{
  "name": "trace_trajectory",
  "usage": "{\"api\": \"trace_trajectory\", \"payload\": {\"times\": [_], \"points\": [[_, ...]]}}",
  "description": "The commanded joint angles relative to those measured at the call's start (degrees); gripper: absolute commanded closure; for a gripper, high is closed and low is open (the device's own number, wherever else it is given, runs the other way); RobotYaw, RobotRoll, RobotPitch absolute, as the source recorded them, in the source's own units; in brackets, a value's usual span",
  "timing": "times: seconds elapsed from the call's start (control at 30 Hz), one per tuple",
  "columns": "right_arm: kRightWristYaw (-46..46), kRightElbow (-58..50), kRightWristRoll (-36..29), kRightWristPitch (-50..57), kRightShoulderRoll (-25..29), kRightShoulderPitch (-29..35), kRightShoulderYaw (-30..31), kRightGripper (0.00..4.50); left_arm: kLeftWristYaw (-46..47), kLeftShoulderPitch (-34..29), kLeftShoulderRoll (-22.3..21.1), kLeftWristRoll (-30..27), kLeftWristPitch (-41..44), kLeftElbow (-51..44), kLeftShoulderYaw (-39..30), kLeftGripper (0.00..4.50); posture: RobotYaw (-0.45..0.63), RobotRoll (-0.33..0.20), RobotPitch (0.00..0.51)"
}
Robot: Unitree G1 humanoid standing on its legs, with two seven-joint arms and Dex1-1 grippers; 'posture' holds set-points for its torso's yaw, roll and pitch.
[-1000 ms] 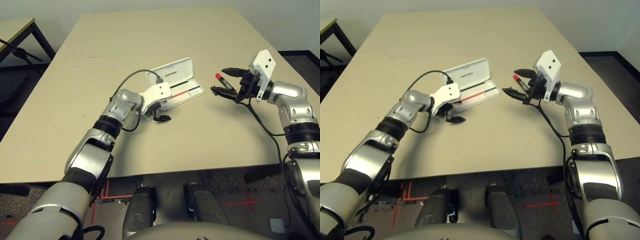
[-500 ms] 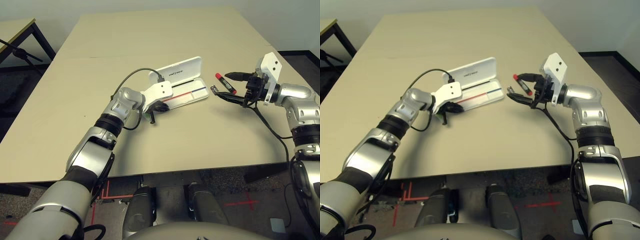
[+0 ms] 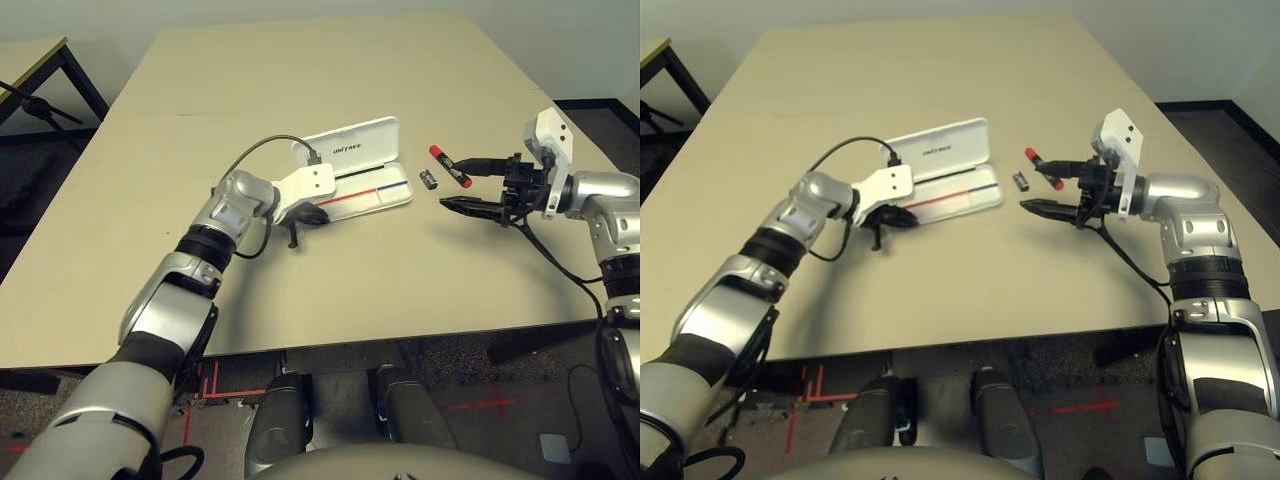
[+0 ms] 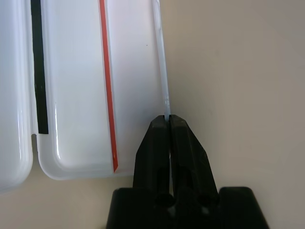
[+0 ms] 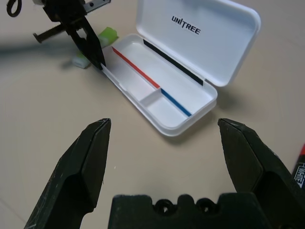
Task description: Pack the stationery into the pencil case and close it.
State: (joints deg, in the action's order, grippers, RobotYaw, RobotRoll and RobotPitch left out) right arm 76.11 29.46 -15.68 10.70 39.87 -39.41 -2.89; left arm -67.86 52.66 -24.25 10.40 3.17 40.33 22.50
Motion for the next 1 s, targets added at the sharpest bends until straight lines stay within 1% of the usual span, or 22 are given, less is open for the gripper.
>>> {"api": "trace_trajectory", "payload": {"times": [0.03, 0.13, 0.3, 0.43, 0.6, 1.0], "points": [[0.61, 0.46, 0.38, 0.21, 1.04, -0.45, 0.61, 0.0, -1.75, -1.36, -1.06, 0.08, 0.75, -4.68, 0.46, 4.48, -0.03, 0.0, 0.097], [0.65, 0.5, 0.53, 0.25, 1.23, -0.33, 0.68, 0.0, -2.38, -2.74, -1.67, -0.38, 2.21, -9.22, 0.26, 4.48, -0.02, 0.0, 0.094], [0.81, 0.18, 0.52, 0.49, 1.47, 0.07, 0.77, 0.0, -4.22, -7.43, -2.8, -1.28, 7.1, -19.92, 0.81, 4.48, -0.02, 0.0, 0.091], [1.06, -0.01, 0.49, 0.63, 1.77, 0.33, 0.78, 0.0, -4.14, -10.72, -3.53, -1.32, 10.01, -24.85, 1.04, 4.48, -0.01, 0.0, 0.09], [1.26, 0.06, 0.59, 0.65, 2.07, 0.68, 0.87, 0.0, -3.38, -12.99, -4.2, -1.43, 11.2, -26.75, 1.11, 4.48, -0.01, 0.0, 0.091], [0.58, -1.16, 0.16, 1.5, 1.39, 1.24, 0.89, 0.0, -2.84, -14.28, -4.77, -0.65, 9.8, -26.18, 2.27, 4.48, -0.01, 0.0, 0.094]]}}
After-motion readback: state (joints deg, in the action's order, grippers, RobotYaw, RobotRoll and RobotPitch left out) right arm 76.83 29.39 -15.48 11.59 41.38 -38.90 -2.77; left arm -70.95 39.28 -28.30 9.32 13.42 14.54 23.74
